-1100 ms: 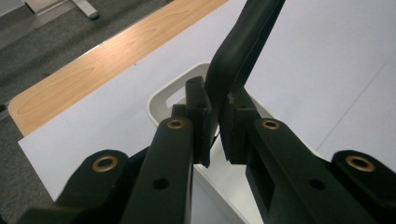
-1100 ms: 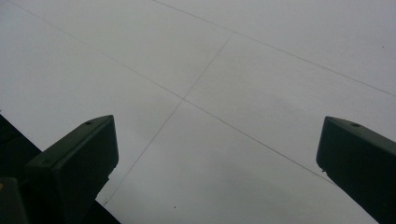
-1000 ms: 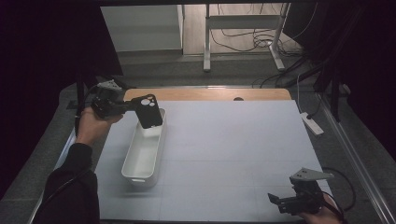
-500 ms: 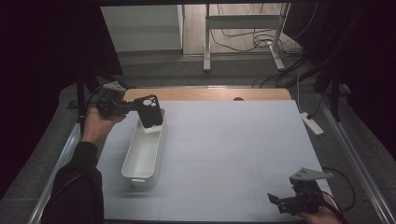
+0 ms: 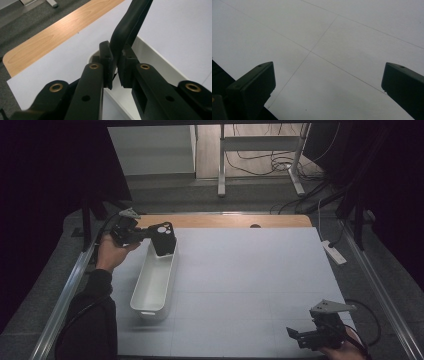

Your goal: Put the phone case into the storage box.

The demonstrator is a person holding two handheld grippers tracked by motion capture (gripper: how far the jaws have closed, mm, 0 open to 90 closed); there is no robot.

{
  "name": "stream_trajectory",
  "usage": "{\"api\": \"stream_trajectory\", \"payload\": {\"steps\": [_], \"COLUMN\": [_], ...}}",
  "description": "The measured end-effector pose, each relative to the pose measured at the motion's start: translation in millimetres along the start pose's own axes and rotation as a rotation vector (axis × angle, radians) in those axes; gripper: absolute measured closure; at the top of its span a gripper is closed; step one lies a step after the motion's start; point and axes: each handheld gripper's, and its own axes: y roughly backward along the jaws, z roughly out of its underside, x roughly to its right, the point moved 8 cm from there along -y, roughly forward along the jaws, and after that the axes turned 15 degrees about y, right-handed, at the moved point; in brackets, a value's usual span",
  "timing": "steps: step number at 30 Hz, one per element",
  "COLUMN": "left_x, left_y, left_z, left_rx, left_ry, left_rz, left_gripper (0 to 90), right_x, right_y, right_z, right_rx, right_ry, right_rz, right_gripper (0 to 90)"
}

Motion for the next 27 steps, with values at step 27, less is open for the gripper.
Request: {"api": "stream_trajectory", "payload": {"steps": [27], "left_x": [-23.1], "left_y": [-26.1], "left_z": [2.4], "left_rx": [0.148], "left_ry": [0.026], "left_rz": [0.063], "left_gripper": [78.6], "right_x": [-0.6], "right_y": [-1.7], "right_z": [0.5], "right_rx": [-0.011], "right_ry": [0.004], "right_rz": [-0.019], "right_gripper": [0.0]}}
